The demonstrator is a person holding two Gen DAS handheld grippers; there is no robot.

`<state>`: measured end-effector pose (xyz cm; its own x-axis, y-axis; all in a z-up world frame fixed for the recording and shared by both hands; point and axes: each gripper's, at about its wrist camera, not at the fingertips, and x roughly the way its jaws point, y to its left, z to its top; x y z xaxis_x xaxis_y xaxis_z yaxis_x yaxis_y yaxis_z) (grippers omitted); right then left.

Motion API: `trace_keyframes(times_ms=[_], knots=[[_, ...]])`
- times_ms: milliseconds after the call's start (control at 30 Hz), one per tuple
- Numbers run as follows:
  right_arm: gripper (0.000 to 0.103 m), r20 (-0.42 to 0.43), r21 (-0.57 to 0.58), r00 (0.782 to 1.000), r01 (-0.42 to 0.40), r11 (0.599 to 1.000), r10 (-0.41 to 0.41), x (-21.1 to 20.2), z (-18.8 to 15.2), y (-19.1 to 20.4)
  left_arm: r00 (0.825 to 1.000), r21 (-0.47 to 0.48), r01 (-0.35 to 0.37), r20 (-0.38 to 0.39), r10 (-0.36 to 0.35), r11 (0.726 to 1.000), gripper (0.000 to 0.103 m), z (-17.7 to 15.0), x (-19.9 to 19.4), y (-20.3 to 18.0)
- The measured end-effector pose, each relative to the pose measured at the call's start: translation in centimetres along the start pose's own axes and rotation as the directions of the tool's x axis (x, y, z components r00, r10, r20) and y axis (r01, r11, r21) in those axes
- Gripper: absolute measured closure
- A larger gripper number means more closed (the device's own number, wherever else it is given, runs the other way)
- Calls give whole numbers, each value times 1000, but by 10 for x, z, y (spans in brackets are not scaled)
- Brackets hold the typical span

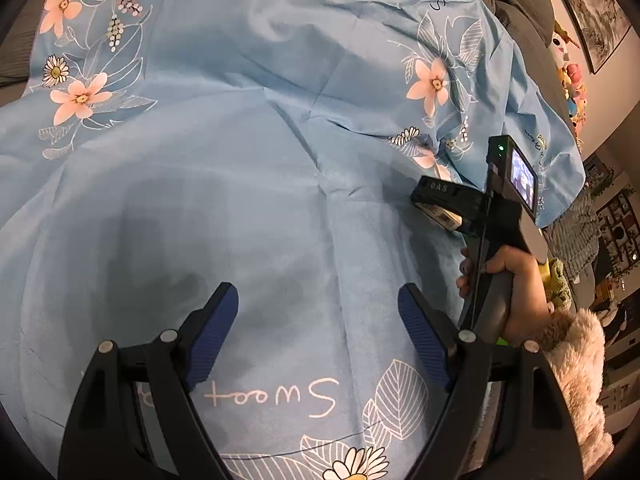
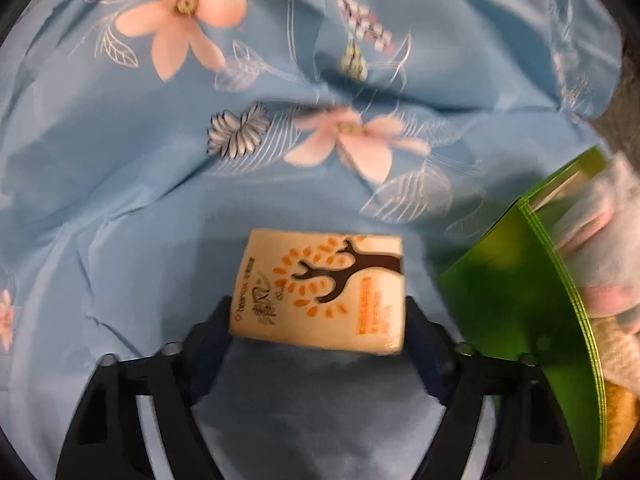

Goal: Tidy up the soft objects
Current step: 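Grasp the cream tree-print tissue box with the right gripper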

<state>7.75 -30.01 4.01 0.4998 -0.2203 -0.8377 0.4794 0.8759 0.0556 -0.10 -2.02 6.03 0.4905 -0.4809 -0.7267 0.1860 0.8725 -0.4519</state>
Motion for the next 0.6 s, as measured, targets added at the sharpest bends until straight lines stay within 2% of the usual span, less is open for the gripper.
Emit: trace_keyframes(times_ms=[133,267,400,500,600], knots=[[27,15,-46,999,-31,998,32,-12,-13,-2,1000,-7,-16,5,16,1000,22,1,1,2],[27,-80,-98,982,-181,979,173,-42,-49,6,999,-24,-50,12,50,998,22,-1,0,6],[27,-177,-189,957,-261,947,229,-70,-99,13,997,-49,-68,21,69,997,22,-3,-2,8],[25,-193,-205,948,-293,934,255,-86,-132,8,998,-44,-57,12,58,997,22,-8,-2,5],[15,-198,-235,945,-305,923,261,-99,-146,0,999,-32,-55,-3,54,998,22,-13,0,0]])
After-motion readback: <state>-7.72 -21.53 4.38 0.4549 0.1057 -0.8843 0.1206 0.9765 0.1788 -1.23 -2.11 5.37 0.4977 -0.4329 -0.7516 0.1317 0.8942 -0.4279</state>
